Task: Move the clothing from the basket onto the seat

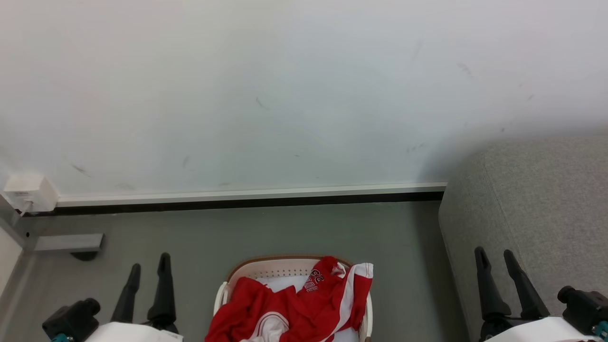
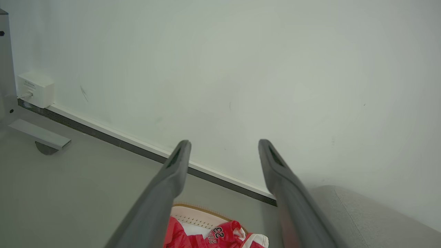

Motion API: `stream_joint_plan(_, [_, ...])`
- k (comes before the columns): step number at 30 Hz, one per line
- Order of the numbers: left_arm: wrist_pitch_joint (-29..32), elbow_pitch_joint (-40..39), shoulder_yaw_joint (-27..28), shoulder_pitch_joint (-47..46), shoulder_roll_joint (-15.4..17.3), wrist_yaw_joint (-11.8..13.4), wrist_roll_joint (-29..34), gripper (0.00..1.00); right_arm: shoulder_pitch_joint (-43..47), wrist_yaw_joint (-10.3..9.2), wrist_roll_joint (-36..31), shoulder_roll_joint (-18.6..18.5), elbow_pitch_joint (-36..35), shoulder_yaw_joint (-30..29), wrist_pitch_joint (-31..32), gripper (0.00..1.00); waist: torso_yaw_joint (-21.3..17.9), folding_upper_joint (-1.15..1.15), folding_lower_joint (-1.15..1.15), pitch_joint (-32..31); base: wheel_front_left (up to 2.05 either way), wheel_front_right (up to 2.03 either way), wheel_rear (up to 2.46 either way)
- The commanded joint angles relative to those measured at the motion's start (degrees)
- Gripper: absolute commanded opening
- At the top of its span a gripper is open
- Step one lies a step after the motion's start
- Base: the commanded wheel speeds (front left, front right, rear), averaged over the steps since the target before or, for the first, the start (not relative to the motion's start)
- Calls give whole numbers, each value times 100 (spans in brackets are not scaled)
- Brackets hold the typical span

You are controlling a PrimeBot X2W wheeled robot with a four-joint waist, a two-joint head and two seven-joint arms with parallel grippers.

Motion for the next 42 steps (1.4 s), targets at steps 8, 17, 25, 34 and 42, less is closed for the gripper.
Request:
stream_joint_plan(8, [-164, -25, -45, -18, 95, 20, 585, 100, -116, -7, -511, -77, 20, 138, -165, 100, 2, 0, 0, 8, 0, 0, 0])
stream_joint_plan(17, [-286, -10, -68, 6, 113, 14, 1104, 100, -106, -8, -953, -64, -24, 192, -290, 100, -8, 0, 0, 8, 0, 0, 0])
stream_joint_plan(25, [-388, -31, -92, -1, 117, 17, 1529, 100, -110, -9, -1292, -48, -47, 218, -394, 100, -5, 0, 0, 7, 0, 0, 0])
stream_joint_plan(34, [-506, -60, -82, -3, 104, 0, 1943, 100, -110, -9, -1606, -23, -81, 245, -505, 100, -2, 0, 0, 6, 0, 0, 0])
stream_joint_plan(42, [-590, -84, -59, 6, 81, -22, 2297, 100, -116, -10, -1886, -18, -87, 287, -594, 100, -13, 0, 0, 7, 0, 0, 0])
